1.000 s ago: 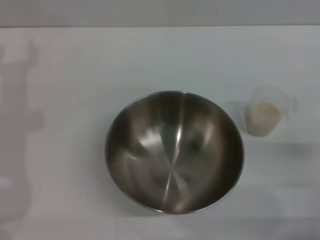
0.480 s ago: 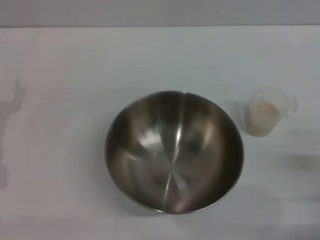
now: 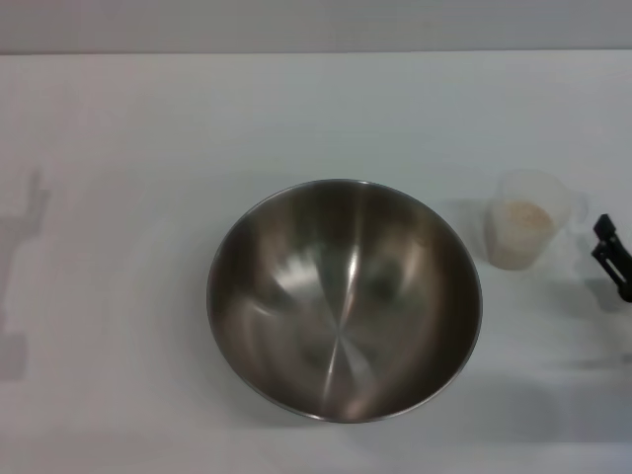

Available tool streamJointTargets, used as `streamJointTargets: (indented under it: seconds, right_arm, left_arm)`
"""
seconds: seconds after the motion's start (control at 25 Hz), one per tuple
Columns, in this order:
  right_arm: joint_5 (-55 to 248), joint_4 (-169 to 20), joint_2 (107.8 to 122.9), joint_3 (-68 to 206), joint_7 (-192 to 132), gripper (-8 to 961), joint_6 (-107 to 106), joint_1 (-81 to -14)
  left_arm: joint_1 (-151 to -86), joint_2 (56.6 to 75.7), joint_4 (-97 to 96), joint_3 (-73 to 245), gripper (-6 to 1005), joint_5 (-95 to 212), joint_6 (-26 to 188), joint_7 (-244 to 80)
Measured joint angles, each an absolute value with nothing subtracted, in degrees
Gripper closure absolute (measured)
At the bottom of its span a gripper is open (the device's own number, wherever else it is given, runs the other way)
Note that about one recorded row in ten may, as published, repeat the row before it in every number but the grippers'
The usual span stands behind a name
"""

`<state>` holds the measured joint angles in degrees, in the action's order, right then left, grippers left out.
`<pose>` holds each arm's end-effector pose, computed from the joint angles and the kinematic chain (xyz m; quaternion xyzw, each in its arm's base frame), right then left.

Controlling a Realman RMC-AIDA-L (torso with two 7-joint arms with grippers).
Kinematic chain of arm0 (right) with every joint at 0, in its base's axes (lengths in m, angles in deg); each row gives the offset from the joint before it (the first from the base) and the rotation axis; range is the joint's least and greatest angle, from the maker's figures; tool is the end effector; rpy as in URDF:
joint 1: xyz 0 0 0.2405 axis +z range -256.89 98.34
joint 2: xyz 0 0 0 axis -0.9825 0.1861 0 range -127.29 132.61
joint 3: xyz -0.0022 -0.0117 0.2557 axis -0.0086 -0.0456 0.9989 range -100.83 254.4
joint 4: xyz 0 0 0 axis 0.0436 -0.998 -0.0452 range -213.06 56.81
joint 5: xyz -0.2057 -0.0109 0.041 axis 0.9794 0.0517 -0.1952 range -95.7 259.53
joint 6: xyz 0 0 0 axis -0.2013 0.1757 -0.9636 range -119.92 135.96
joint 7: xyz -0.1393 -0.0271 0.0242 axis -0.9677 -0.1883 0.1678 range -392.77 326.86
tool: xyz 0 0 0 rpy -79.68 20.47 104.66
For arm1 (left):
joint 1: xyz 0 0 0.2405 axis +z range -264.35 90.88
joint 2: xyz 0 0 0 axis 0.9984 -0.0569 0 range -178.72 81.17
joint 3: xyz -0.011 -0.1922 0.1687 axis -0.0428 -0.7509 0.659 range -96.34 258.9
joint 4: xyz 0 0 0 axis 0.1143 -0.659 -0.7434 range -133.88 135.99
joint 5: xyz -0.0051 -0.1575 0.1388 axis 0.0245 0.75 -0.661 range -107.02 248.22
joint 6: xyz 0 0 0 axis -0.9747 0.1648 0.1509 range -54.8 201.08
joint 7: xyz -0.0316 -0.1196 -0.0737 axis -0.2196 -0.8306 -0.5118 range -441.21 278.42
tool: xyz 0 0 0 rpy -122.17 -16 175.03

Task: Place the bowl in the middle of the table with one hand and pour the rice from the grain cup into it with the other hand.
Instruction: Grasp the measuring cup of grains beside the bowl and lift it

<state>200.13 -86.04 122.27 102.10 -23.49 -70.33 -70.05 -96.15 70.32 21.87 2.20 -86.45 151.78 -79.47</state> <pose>0.3726 0.2171 -0.0300 -0.7034 0.2639 0.2785 0.5984 -0.3453 0.2731 0.0433 -0.6022 -0.1258 -0.3010 0.7287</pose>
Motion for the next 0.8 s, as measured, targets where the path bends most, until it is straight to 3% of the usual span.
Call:
streamJointTargets:
  seconds: [0.8]
  right_arm:
    - [199.8,-87.0,122.22,101.9,-23.6,117,-64.1,-66.3]
  left_arm:
    - [-96.4,70.31,21.8,3.1,157,-86.2,152.3,-77.8]
